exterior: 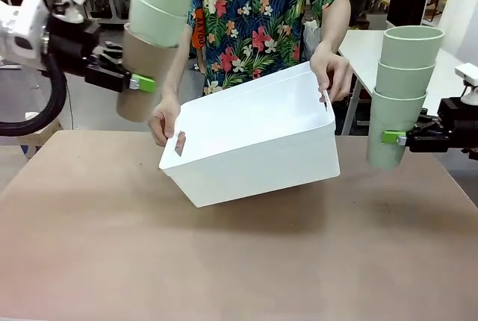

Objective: Stack the cups and store them in the basket.
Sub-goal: Place the stack of Reusable plastic cups into the Pantry Basket.

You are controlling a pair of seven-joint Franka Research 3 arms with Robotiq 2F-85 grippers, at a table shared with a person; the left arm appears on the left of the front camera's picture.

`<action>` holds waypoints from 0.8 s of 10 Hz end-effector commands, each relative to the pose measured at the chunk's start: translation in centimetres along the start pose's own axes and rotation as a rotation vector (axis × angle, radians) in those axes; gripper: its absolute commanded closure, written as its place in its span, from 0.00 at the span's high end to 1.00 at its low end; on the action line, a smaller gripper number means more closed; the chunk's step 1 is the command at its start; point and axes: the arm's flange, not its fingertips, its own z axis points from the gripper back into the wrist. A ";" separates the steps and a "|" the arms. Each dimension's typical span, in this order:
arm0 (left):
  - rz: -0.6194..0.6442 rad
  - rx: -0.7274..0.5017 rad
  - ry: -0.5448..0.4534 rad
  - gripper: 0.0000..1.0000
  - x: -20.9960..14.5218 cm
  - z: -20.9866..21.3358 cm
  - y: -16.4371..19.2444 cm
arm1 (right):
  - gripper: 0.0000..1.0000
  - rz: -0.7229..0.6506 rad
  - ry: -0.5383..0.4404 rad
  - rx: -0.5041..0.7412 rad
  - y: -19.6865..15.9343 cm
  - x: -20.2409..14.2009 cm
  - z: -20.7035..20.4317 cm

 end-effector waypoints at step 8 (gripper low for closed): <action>-0.022 0.033 0.302 0.85 5.0 -11.7 0.2 | 0.85 0.013 -0.002 0.001 0.0 0.4 0.0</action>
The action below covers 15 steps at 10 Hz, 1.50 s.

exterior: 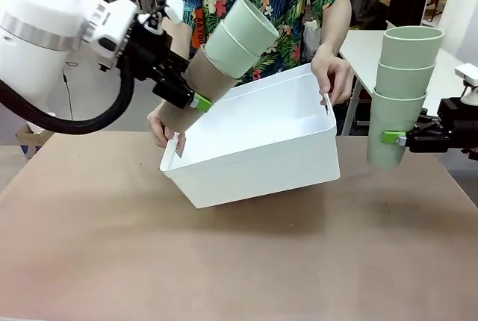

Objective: Stack the cups and store them in the basket.
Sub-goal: Place the stack of Reusable plastic cups into the Pantry Basket.

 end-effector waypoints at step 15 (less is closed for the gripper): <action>0.016 -0.004 0.320 0.85 -1.8 -14.2 1.2 | 0.85 0.014 -0.002 0.001 0.0 0.5 0.0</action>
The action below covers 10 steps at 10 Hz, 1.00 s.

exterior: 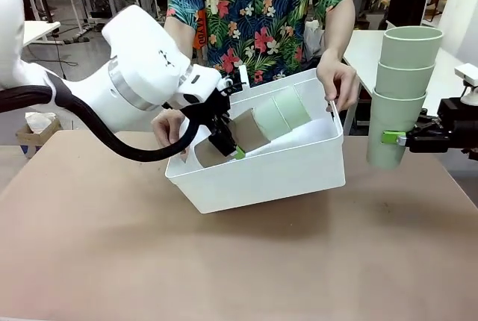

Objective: Stack the cups and store them in the basket.
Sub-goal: Place the stack of Reusable plastic cups into the Pantry Basket.

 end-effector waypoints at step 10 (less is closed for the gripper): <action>-0.017 0.022 0.118 0.85 1.0 -5.3 -2.2 | 0.85 0.014 -0.002 0.001 0.0 0.5 0.0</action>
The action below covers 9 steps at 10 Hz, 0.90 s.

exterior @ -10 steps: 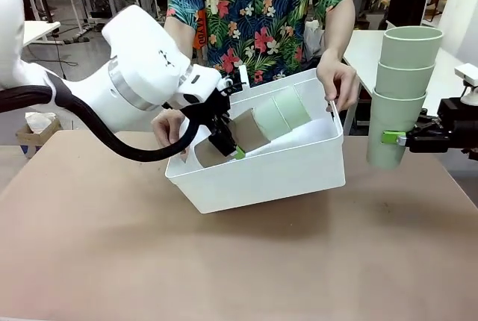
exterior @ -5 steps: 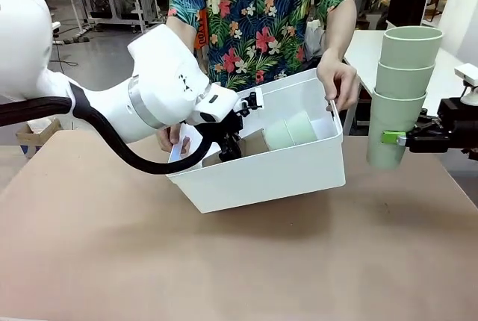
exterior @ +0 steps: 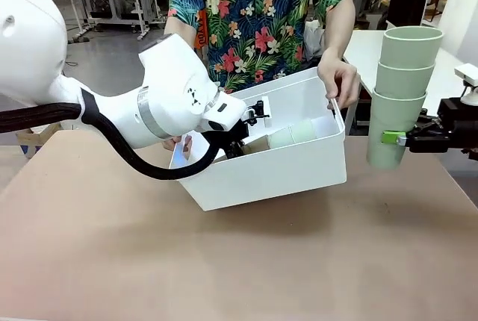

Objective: Stack the cups and store them in the basket.
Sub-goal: Place the stack of Reusable plastic cups into the Pantry Basket.

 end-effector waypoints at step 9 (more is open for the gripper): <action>-0.023 -0.012 -0.086 1.00 0.8 8.4 0.3 | 0.85 0.014 -0.002 0.001 0.0 0.5 0.0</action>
